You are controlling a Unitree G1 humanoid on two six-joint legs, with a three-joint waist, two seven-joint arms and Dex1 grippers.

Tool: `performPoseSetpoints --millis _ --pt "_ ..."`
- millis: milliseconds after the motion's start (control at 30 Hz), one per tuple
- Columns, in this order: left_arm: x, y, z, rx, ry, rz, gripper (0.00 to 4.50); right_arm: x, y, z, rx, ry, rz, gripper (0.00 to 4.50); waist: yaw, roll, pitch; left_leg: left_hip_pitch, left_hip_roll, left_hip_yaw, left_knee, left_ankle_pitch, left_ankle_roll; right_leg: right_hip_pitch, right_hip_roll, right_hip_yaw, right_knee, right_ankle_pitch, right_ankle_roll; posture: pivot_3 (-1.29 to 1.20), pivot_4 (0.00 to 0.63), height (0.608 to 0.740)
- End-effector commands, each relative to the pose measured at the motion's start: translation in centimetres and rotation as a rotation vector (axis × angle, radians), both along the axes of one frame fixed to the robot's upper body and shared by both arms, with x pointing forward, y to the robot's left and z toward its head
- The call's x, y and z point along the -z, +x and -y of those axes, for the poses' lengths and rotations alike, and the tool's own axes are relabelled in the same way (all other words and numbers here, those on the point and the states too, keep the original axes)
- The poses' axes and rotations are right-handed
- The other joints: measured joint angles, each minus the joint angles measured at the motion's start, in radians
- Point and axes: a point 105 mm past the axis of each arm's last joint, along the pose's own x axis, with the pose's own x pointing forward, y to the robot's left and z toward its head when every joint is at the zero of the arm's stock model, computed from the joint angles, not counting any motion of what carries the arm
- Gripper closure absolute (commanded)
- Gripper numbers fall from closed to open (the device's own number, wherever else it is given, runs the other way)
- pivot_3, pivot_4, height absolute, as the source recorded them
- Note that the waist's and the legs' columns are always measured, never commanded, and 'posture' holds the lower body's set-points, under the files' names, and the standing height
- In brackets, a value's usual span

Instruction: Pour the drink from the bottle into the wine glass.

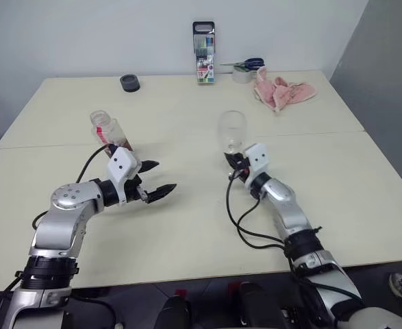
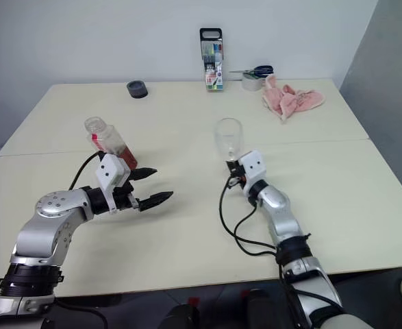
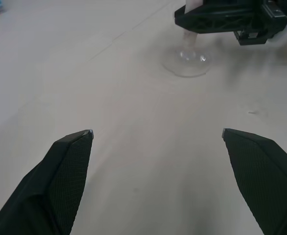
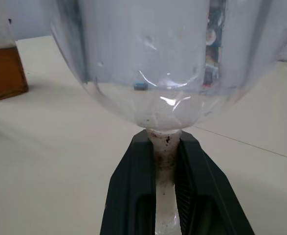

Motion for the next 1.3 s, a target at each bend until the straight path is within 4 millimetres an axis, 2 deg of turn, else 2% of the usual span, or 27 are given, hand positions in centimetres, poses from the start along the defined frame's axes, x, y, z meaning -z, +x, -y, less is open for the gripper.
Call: performPoseSetpoints --millis 33,300,433,533,567,667,900,933,1100,1200,1300 --pt "-2.1 -0.3 -1.3 -0.052 -0.012 0.064 0.0 1.0 -0.3 -2.8 -0.117 -0.053 -0.029 4.27 -0.002 0.0 0.0 0.0 0.0 0.0 0.0 0.0 0.0 0.0 0.0 0.0 0.0 0.0 0.0 0.0 0.15 0.74" --pt "-3.3 -0.5 -1.9 -0.082 -0.03 0.095 0.0 0.9 0.0 -3.8 -0.147 -0.049 -0.009 4.27 -0.002 0.0 0.0 0.0 0.0 0.0 0.0 0.0 0.0 0.0 -0.001 0.0 0.0 0.0 0.0 0.0 0.15 0.74" --pt "-3.8 -0.6 -1.6 -0.076 -0.041 0.102 0.0 1.2 -0.1 -3.9 -0.154 -0.057 -0.014 4.27 -0.002 0.0 0.0 0.0 -0.001 0.0 0.0 0.0 0.0 0.0 -0.001 0.0 0.0 0.0 0.0 0.0 0.15 0.74" --pt "-4.5 -0.7 -0.6 -0.031 -0.053 0.115 0.0 1.2 -0.3 -4.0 -0.167 -0.053 -0.015 4.27 -0.002 0.0 0.0 0.0 -0.001 0.0 0.0 0.0 0.0 0.0 -0.001 0.0 0.0 0.0 0.0 0.0 0.15 0.74" --pt "-4.7 -0.7 -0.4 -0.021 -0.054 0.122 0.0 1.1 -0.3 -4.0 -0.168 -0.05 -0.014 3.56 -0.002 0.0 0.0 0.0 -0.001 0.0 0.0 0.0 0.0 0.0 -0.001 0.0 0.0 0.0 0.0 0.0 0.15 0.74" --pt "-5.3 -0.4 0.0 -0.002 -0.077 0.142 0.0 0.8 -0.2 -4.0 -0.168 -0.04 -0.009 2.69 -0.001 0.0 0.0 0.0 -0.001 0.0 0.0 0.0 0.0 0.0 -0.001 0.0 0.0 0.0 0.0 0.0 0.15 0.74" --pt "-6.3 -0.2 0.9 0.036 -0.128 0.197 0.0 0.5 -0.3 -4.1 -0.173 -0.032 -0.005 0.15 0.002 0.0 0.0 -0.002 -0.003 -0.001 0.0 0.0 0.0 0.0 -0.002 0.0 -0.001 0.0 0.0 0.0 0.15 0.74" --pt "-6.4 -0.3 1.0 0.042 -0.133 0.205 0.0 0.5 -0.4 -4.0 -0.175 -0.031 -0.005 0.02 0.003 0.0 0.0 -0.002 -0.003 -0.001 0.0 0.0 0.0 -0.001 -0.002 -0.001 -0.001 0.0 0.0 0.0 0.15 0.74" --pt "-6.6 -0.7 1.5 0.056 -0.173 0.226 0.0 0.9 -1.1 -3.4 -0.208 -0.066 0.007 0.02 0.011 0.0 0.0 -0.003 -0.003 -0.002 0.001 0.0 -0.001 -0.001 -0.003 -0.001 -0.001 0.0 0.0 0.0 0.15 0.74" --pt "-6.6 -1.0 1.6 0.044 -0.184 0.234 0.0 1.1 -2.3 -2.7 -0.254 -0.118 0.014 0.02 0.019 0.0 0.0 -0.004 -0.003 -0.002 0.002 0.0 0.0 -0.001 -0.003 -0.001 -0.001 0.0 0.0 0.0 0.15 0.74" --pt "-6.2 -1.1 1.3 -0.002 -0.188 0.228 0.0 0.5 -3.5 -1.6 -0.276 -0.141 0.017 0.02 0.023 0.0 0.0 -0.005 -0.003 -0.003 0.002 0.0 0.0 -0.001 -0.003 -0.001 -0.002 0.0 0.0 0.0 0.15 0.74"
